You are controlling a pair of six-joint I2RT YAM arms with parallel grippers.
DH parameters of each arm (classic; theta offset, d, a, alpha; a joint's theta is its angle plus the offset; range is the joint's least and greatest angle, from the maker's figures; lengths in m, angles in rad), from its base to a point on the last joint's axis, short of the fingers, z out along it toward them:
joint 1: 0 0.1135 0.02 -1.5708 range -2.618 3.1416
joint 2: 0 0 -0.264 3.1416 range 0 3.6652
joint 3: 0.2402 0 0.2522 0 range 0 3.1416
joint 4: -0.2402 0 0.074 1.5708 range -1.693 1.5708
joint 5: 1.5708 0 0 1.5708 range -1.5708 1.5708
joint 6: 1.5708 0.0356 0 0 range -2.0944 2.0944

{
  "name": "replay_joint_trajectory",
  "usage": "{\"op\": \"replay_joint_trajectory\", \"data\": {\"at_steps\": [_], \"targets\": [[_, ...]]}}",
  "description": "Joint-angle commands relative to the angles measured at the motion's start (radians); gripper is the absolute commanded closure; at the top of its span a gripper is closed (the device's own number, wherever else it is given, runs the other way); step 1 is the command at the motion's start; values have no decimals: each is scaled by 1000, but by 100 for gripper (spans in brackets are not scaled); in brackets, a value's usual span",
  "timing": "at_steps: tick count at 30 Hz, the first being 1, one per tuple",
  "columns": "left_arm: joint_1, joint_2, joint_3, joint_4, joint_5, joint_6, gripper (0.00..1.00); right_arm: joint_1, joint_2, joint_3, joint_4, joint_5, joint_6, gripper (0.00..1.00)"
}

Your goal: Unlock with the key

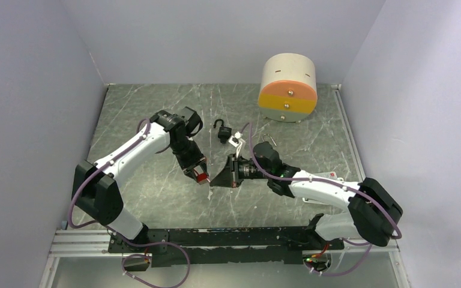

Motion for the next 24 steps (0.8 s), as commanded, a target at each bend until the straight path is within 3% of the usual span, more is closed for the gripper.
{"op": "replay_joint_trajectory", "data": {"at_steps": [1,10,24], "targets": [[25,-33,40,94,-135,-82,97,6,-18,89,-111,24,-20,100],[76,-40,49,164,-92,-88,97,4,21,198,-254,78,-69,100],[124,-45,72,141,2,-15,97,-32,138,263,-215,129,20,100]]}}
